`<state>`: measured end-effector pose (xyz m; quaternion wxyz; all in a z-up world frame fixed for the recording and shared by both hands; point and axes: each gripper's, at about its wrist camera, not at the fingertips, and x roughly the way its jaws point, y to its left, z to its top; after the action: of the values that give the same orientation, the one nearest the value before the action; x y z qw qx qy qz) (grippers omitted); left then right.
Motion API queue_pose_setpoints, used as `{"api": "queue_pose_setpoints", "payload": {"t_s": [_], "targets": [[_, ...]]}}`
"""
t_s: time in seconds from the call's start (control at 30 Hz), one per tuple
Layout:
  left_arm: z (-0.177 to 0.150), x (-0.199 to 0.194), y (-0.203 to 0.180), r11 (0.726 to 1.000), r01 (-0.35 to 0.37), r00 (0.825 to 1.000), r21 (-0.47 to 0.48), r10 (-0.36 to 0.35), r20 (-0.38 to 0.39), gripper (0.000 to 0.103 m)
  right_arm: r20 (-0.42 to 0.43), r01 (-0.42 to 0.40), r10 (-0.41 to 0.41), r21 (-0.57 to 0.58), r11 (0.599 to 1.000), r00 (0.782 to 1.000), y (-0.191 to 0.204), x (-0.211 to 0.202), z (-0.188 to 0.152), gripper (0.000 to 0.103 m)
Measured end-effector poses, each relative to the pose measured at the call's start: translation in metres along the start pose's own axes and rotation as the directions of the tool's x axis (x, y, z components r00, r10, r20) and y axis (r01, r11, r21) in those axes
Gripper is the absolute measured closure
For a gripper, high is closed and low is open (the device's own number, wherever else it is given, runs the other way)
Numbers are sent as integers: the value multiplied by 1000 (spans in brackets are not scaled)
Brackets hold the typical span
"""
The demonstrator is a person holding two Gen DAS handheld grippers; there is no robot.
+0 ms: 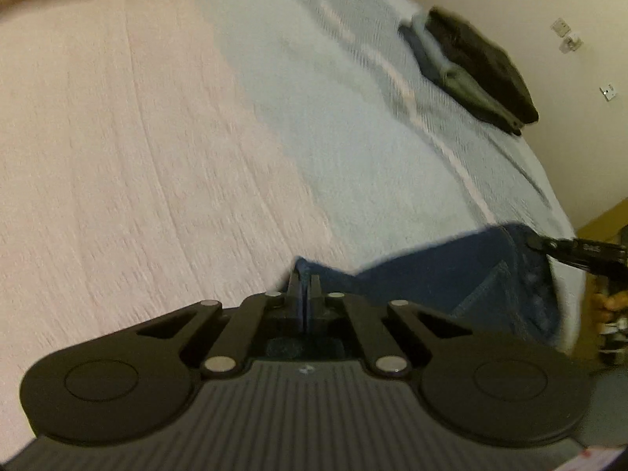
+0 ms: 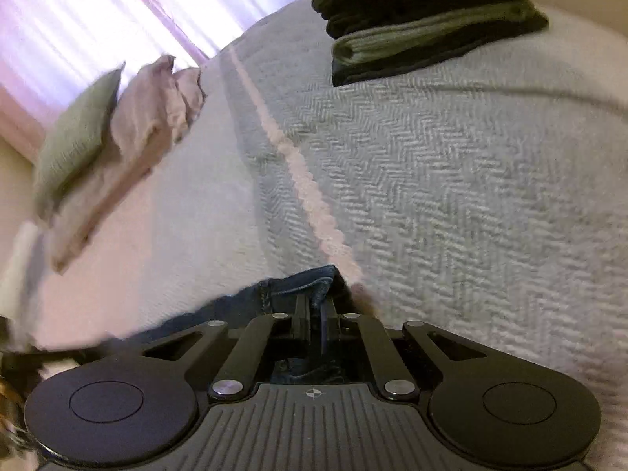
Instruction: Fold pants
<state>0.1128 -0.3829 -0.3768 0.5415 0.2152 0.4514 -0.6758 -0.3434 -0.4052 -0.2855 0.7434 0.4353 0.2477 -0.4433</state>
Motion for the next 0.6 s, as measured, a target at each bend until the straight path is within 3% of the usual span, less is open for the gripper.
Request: {"api": "queue_pose_setpoints", "payload": {"t_s": [0.03,0.1,0.17,0.23,0.27,0.3,0.33,0.4,0.47,0.6], "targets": [[-4,0,1,1000,-17,999,3,16,42,101,-12,44,-44,-30,999,999,2,5,-4,102],[-16,16,3,998,-70,996,-8,70,51,100,-44,111,-111,-7,994,993,2,18,-12,101],[-26,31,-8,985,-161,986,63,158,58,99,-40,195,-196,-26,980,980,9,22,-15,100],[-28,28,-21,969,-224,972,100,215,98,93,-35,330,-335,-104,938,941,19,22,-16,100],[-27,19,-22,962,-258,961,93,245,126,89,-30,406,-414,-140,903,910,21,19,-17,100],[-26,6,-20,961,-270,953,60,258,159,80,5,459,-464,-154,875,886,21,8,-18,100],[-27,-8,-17,960,-279,944,21,270,191,80,50,480,-478,-146,865,877,20,-1,-19,100],[-39,-40,-9,954,-296,926,-38,296,235,82,132,463,-447,-133,877,885,27,-30,-25,100],[-59,-63,-7,956,-291,931,-39,292,217,82,153,411,-388,-162,897,909,46,-42,-34,100],[-113,-91,-11,949,-308,936,-60,314,159,82,94,242,-223,-342,908,970,110,-27,-72,99]]}}
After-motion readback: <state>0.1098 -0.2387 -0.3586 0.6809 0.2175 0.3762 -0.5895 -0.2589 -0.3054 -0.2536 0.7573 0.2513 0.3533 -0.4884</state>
